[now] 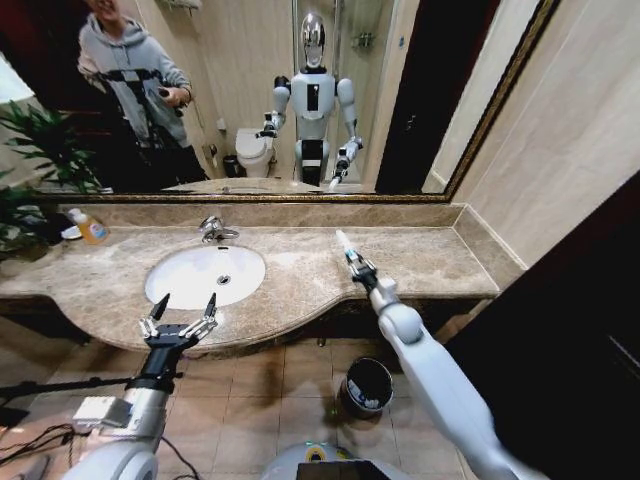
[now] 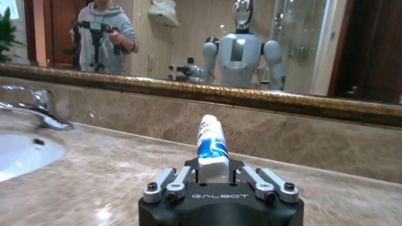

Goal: Pick up the trash from the sink and place it in the trash bin.

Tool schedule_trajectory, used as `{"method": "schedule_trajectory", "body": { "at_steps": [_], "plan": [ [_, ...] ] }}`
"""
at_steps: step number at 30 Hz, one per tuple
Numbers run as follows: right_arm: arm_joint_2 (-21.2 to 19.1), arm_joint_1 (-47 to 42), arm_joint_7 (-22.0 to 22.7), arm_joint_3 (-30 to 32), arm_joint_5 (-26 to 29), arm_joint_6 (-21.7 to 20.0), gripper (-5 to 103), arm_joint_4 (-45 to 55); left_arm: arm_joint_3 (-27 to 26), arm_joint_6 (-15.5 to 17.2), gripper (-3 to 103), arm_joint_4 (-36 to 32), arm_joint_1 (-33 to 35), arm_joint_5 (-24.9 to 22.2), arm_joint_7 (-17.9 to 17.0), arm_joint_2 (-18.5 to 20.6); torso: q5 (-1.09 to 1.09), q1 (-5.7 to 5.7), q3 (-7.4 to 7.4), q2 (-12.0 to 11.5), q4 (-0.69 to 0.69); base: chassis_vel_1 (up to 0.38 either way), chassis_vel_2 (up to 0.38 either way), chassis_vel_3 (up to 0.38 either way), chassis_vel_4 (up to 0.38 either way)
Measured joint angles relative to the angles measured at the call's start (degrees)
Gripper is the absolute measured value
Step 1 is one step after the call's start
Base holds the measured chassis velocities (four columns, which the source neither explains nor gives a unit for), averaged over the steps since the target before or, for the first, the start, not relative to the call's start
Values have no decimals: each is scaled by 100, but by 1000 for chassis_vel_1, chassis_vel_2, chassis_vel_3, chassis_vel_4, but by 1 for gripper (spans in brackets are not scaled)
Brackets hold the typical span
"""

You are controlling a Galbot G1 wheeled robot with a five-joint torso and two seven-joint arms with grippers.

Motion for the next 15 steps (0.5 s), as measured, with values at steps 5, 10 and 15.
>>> {"method": "schedule_trajectory", "body": {
  "at_steps": [5,10,15],
  "plan": [
    [130,-1234,23,537,-177,2,27,813,0,0,100,0,0,0,1,0,0,0,0,0,1,0,0,0,0],
    [381,-2145,9,1057,-419,162,27,1265,0,0,100,0,0,0,1,0,0,0,0,0,1,0,0,0,0],
    [716,-2910,-18,1338,-680,657,27,1286,1,0,100,0,1,0,1,0,0,0,1,0,1,0,0,0,0]
  ]
}}
